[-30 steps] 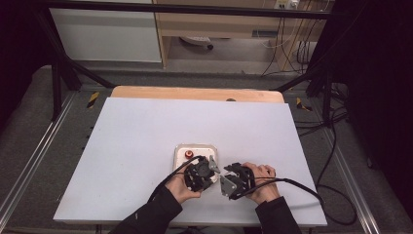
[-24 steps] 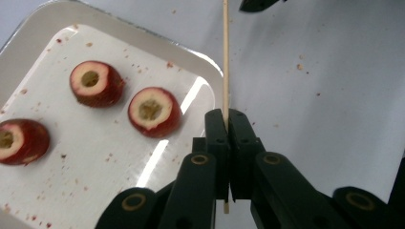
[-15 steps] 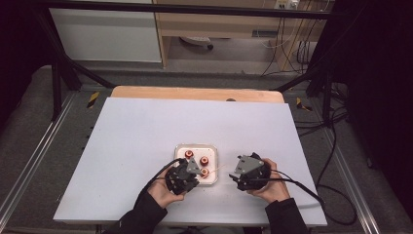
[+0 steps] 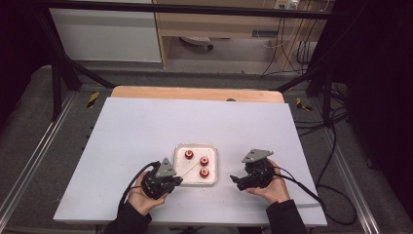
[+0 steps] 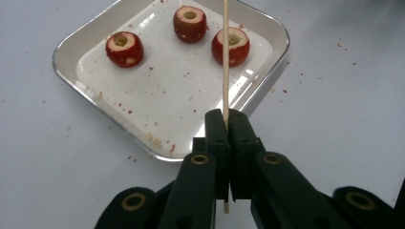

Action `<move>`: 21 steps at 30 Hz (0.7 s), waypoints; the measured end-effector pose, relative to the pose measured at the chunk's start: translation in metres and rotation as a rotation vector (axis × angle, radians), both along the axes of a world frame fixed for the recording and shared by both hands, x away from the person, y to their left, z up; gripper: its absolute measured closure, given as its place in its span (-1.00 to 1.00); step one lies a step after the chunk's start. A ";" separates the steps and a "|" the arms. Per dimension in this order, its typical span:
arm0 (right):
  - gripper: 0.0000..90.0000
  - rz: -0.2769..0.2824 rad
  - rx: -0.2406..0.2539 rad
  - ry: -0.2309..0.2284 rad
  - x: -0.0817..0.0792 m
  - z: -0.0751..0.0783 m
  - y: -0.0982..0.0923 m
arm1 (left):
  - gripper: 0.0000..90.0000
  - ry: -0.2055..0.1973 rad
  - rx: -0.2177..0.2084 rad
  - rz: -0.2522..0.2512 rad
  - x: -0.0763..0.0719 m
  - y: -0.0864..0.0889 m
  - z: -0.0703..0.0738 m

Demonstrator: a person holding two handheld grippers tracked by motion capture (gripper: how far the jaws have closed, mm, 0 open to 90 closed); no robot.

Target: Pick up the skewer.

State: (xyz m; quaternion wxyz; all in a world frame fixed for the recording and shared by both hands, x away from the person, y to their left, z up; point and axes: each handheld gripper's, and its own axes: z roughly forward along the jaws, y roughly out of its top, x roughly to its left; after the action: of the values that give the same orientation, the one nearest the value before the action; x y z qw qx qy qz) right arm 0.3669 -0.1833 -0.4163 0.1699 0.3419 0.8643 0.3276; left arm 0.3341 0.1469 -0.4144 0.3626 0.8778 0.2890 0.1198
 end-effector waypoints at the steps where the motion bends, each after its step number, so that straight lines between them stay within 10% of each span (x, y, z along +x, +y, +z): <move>1: -0.75 -0.012 0.019 0.020 0.001 0.001 0.000 | 0.96 -0.001 -0.008 0.004 -0.001 0.003 -0.001; 21: -0.90 -0.009 0.116 0.130 0.008 0.017 0.037 | 0.96 -0.015 -0.090 0.060 -0.007 0.039 -0.015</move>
State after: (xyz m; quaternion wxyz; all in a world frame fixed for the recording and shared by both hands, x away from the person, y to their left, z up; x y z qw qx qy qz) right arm 0.3751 -0.1461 -0.3989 0.0949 0.3756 0.8515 0.3533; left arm 0.3267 0.1862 -0.4291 0.4002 0.8506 0.3175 0.1243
